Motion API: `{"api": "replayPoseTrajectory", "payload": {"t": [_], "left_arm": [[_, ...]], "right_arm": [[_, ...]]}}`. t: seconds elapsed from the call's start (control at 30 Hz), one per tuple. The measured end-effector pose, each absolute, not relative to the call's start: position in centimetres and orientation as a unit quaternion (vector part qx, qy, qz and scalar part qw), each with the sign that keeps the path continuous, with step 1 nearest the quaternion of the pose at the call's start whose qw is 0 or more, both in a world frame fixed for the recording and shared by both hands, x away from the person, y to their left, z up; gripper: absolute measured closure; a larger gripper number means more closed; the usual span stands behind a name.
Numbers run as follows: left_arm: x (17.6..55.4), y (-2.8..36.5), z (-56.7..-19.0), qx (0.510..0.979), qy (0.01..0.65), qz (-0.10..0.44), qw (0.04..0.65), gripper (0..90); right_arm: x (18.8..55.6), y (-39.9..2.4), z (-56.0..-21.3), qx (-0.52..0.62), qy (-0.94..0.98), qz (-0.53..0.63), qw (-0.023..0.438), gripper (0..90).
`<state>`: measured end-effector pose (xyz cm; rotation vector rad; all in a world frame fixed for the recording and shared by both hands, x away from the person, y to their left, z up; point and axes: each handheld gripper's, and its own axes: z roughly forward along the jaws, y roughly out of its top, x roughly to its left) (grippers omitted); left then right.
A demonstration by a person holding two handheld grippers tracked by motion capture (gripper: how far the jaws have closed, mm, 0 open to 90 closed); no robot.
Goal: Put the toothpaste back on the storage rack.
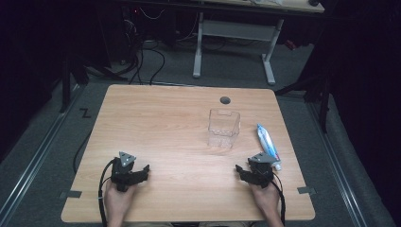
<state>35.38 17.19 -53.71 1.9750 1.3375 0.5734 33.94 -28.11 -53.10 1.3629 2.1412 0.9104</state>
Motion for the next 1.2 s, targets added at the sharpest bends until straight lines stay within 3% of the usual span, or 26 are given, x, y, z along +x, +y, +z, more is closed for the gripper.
{"api": "replayPoseTrajectory", "payload": {"t": [0.9,1.2], "left_arm": [[35.38,17.19,-53.70,0.758,0.513,0.220,0.337,22.2],[35.38,17.18,-53.70,0.758,0.513,0.220,0.337,22.0]], "right_arm": [[33.97,-28.09,-53.11,0.490,0.776,0.330,0.220,36.6],[33.92,-28.06,-53.12,0.498,0.772,0.326,0.221,31.8]]}}
